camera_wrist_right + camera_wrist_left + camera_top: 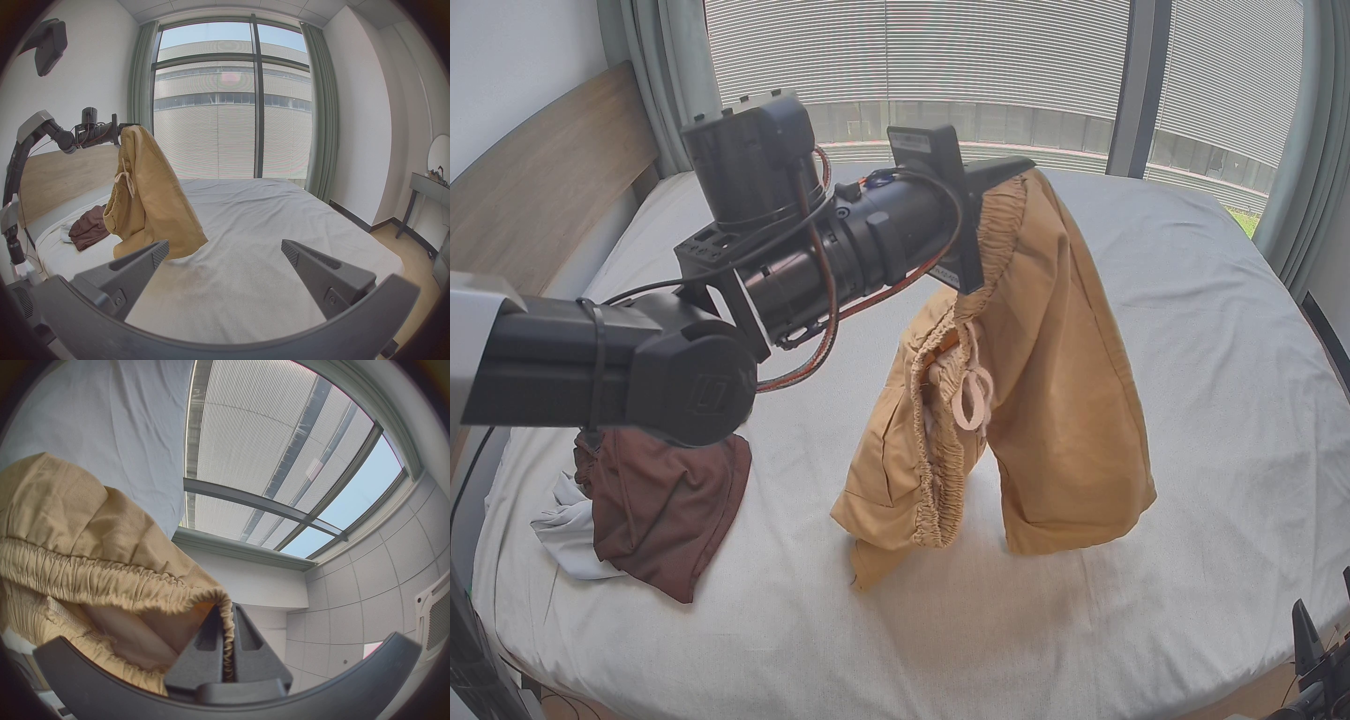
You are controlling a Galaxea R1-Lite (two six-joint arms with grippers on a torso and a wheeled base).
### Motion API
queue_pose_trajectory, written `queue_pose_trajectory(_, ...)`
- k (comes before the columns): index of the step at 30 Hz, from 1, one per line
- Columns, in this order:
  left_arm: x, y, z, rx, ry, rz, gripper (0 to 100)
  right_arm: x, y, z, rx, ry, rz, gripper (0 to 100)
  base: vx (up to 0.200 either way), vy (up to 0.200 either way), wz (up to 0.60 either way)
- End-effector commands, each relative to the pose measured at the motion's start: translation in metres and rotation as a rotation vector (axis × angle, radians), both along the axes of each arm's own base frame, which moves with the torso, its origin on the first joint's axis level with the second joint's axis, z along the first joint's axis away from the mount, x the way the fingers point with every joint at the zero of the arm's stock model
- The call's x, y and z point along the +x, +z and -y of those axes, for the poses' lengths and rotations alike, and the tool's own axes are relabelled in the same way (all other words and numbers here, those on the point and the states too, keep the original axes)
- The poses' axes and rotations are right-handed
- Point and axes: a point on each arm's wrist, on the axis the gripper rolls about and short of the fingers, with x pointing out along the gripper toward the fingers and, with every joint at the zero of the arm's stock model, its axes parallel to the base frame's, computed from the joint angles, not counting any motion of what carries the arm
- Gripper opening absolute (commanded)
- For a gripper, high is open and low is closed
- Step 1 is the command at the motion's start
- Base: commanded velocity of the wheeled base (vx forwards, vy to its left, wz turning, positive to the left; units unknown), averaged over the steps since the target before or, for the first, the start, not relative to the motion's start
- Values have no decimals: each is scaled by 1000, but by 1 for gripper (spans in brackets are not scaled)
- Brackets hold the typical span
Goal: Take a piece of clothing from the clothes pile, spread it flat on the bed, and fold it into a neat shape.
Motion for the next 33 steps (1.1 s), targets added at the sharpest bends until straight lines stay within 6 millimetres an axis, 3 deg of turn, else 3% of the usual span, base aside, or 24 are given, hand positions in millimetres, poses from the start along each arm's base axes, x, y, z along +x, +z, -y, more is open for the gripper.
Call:
queue_pose_trajectory(1,-6,8,9,-32,-38,3,0,0,-5,0,-1,-1,-1,100,0,0,0)
queue_pose_trajectory(10,-26,31,33,-134,-131,-10,0,0,-5,0,1,-1,-1,100,0,0,0)
queue_pose_trajectory(16,-23,26,34,-143,-110,-46,0,0,-5,0,2,-1,-1,100,0,0,0)
queue_pose_trajectory(19,-9,16,26,-126,-54,-68,0,0,-5,0,2,-1,0,100,0,0,0)
queue_pose_trajectory(20,3,1,14,-101,16,-103,0,0,-5,0,2,0,-1,100,0,0,0)
queue_pose_trajectory(23,17,-16,-5,-55,88,-126,0,0,-5,0,1,-1,-1,100,0,0,0)
queue_pose_trajectory(29,23,-34,-40,-14,180,-91,0,0,-5,0,1,-1,-1,100,0,0,0)
queue_pose_trajectory(33,18,-40,-46,12,194,-89,0,0,-5,0,2,-1,-1,100,0,0,0)
